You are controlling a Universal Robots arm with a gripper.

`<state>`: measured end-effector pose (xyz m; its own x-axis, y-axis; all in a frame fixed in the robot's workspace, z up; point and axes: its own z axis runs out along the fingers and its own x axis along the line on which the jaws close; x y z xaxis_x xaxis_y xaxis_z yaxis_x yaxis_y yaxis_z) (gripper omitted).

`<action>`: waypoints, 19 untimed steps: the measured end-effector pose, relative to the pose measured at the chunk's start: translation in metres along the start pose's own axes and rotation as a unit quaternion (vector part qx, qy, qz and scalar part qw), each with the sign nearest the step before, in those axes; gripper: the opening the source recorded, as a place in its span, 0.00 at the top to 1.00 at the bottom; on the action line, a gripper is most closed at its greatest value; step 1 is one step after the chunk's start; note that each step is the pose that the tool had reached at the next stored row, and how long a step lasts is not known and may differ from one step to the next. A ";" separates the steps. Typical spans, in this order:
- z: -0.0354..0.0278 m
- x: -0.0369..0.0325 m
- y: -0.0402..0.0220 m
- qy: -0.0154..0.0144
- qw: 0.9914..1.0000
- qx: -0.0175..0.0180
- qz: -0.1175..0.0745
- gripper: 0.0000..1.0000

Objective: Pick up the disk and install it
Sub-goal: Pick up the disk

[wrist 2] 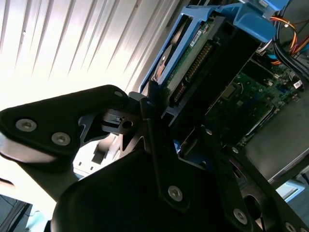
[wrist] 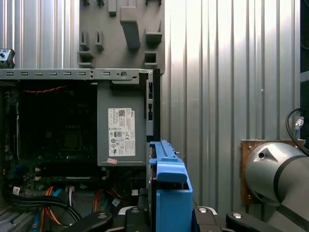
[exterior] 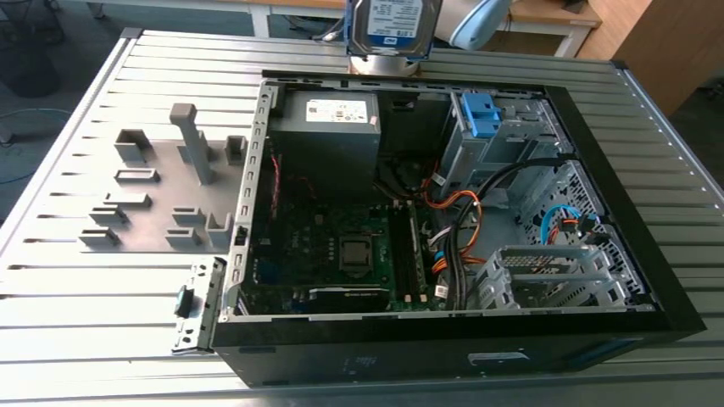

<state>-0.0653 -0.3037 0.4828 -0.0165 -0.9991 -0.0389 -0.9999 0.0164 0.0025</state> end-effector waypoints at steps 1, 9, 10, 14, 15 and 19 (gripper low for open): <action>0.0000 0.0000 -0.0019 0.000 1.000 0.000 0.000 0.64; 0.0003 -0.0003 -0.0175 0.000 1.000 -0.001 0.000 0.64; 0.0003 -0.0003 -0.0193 0.000 1.000 -0.001 0.000 0.64; 0.0004 -0.0004 -0.0259 0.000 1.000 -0.001 0.000 0.64; 0.0004 -0.0004 -0.0270 0.000 1.000 -0.001 0.000 0.64; 0.0004 -0.0004 -0.0279 0.000 1.000 -0.001 0.000 0.64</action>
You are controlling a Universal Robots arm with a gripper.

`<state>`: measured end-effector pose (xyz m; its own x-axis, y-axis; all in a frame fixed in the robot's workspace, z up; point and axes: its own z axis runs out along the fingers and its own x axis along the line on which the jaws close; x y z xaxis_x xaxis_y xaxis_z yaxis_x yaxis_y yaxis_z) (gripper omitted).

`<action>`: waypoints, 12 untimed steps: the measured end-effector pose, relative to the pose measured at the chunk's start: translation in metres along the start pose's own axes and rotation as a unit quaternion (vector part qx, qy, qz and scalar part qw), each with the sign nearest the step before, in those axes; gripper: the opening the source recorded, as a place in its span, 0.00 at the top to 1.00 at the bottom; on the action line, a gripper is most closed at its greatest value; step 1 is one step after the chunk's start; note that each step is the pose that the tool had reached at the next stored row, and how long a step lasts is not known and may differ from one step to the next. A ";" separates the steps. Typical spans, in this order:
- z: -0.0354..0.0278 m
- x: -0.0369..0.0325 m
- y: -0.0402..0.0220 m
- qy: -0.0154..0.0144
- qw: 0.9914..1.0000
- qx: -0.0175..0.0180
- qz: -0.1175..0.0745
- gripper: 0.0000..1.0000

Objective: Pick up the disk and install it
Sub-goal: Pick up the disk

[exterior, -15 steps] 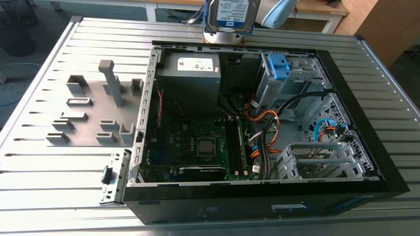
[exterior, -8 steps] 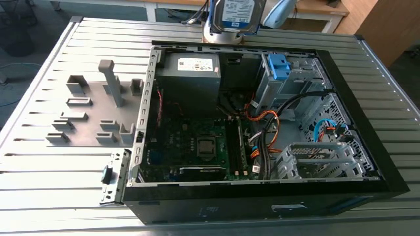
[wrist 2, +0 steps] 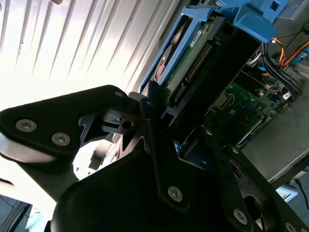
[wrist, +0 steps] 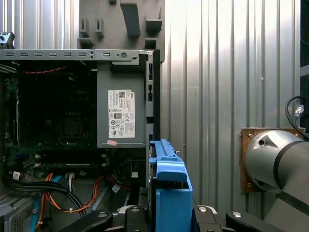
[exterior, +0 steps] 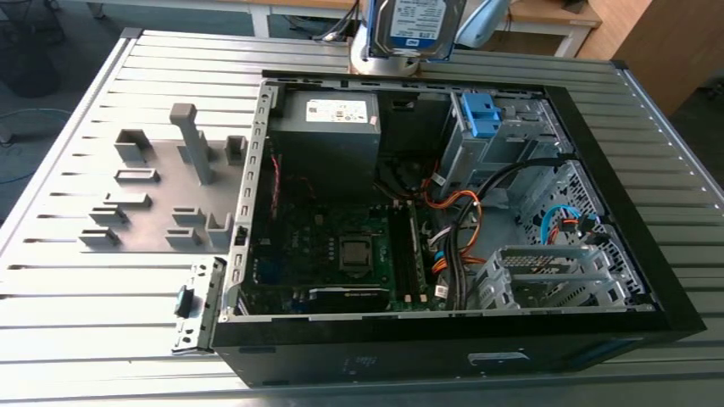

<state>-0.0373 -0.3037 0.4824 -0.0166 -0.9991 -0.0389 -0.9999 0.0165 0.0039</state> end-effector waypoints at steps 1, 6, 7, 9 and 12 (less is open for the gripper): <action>0.0000 0.0000 -0.0001 0.000 1.000 0.000 0.000 0.64; -0.0001 0.0013 -0.0003 0.000 1.000 0.000 0.000 0.64; -0.0001 0.0023 -0.0003 0.000 1.000 0.000 0.000 0.64; -0.0002 0.0047 -0.0004 0.000 1.000 0.000 0.000 0.64; -0.0004 0.0085 -0.0004 0.000 1.000 0.000 0.000 0.64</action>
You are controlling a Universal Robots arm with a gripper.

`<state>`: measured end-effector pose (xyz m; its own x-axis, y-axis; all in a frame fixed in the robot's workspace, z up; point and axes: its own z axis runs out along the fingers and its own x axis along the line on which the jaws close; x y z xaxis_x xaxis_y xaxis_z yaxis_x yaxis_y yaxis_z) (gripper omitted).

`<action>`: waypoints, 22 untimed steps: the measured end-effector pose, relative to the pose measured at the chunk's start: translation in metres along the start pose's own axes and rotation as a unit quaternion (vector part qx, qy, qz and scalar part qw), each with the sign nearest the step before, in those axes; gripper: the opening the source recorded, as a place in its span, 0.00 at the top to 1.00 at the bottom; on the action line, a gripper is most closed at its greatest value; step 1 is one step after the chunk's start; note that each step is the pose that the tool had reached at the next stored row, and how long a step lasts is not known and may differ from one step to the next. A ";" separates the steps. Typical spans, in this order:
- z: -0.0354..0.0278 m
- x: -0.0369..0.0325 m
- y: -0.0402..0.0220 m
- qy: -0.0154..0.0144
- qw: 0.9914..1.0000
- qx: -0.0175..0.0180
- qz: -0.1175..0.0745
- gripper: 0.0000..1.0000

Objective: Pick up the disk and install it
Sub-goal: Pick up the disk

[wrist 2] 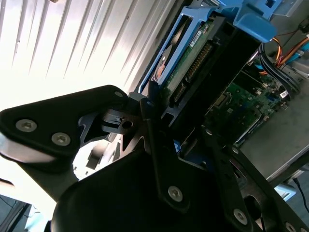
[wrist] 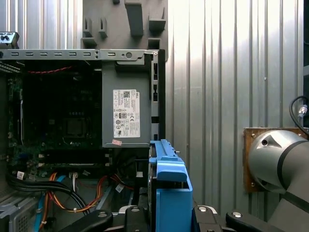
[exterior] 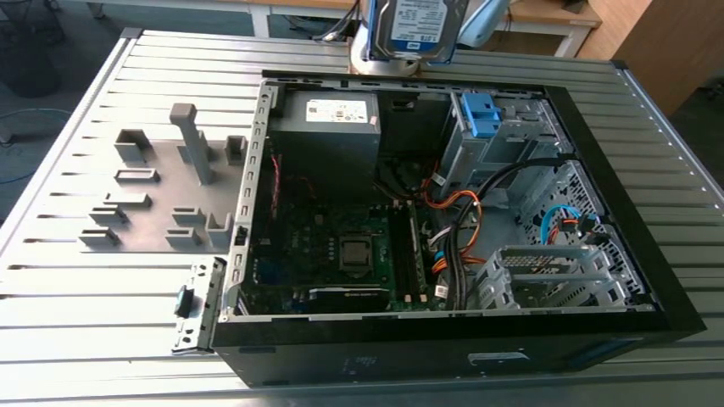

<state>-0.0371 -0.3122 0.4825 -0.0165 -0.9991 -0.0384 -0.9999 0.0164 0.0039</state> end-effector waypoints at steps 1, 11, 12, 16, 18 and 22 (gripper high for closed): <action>0.0000 0.0010 0.0000 0.000 1.000 0.000 0.000 0.64; -0.0002 0.0085 -0.0001 0.001 1.000 0.000 0.000 0.64; -0.0003 0.0091 -0.0001 0.002 1.000 0.000 0.000 0.64; -0.0004 0.0112 -0.0002 0.002 1.000 0.000 0.000 0.64; -0.0004 0.0121 -0.0002 0.003 1.000 0.000 0.000 0.64; -0.0005 0.0139 -0.0002 0.003 1.000 0.000 0.000 0.64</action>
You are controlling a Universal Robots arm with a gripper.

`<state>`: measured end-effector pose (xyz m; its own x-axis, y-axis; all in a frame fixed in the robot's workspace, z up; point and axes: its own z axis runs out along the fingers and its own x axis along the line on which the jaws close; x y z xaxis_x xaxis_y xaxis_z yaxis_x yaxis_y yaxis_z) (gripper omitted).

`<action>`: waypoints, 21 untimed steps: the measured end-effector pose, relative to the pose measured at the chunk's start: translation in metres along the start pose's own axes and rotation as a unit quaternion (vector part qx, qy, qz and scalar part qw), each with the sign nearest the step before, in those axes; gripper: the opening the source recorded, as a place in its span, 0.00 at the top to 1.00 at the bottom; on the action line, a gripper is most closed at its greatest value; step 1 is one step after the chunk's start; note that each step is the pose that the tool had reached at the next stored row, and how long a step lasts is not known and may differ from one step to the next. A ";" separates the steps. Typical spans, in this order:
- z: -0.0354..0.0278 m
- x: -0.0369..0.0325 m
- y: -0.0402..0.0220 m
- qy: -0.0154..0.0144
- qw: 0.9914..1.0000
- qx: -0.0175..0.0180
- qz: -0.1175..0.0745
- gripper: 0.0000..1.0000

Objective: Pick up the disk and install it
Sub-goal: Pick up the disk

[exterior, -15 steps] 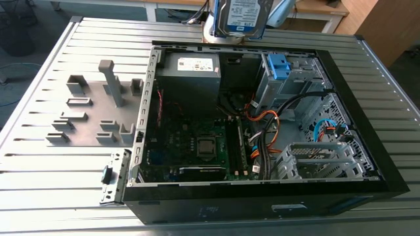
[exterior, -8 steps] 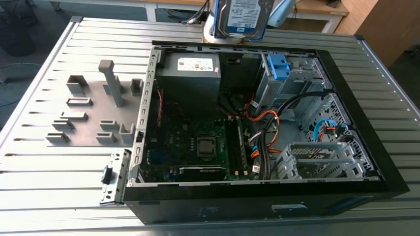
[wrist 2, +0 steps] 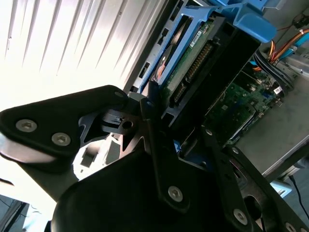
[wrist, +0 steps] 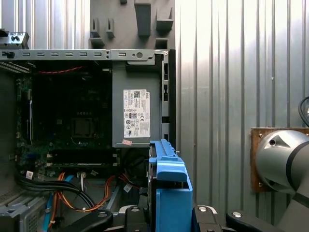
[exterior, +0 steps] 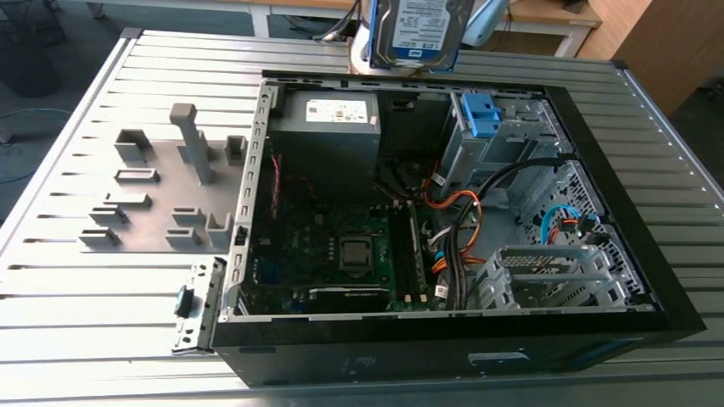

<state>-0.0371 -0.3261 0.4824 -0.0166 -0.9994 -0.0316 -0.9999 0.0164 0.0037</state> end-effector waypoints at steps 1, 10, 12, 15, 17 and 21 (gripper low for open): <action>-0.0001 0.0005 0.0000 0.000 1.000 0.000 0.000 0.64; -0.0002 0.0043 -0.0001 0.002 1.000 0.000 0.000 0.64; -0.0002 0.0051 -0.0001 0.002 1.000 0.000 0.000 0.64; -0.0003 0.0063 -0.0001 0.003 1.000 0.000 0.000 0.64; -0.0002 0.0072 -0.0001 0.003 1.000 0.000 0.000 0.64; -0.0003 0.0088 -0.0001 0.004 1.000 0.000 0.000 0.64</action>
<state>-0.0371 -0.3349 0.4824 -0.0165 -0.9996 -0.0244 -0.9999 0.0165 0.0036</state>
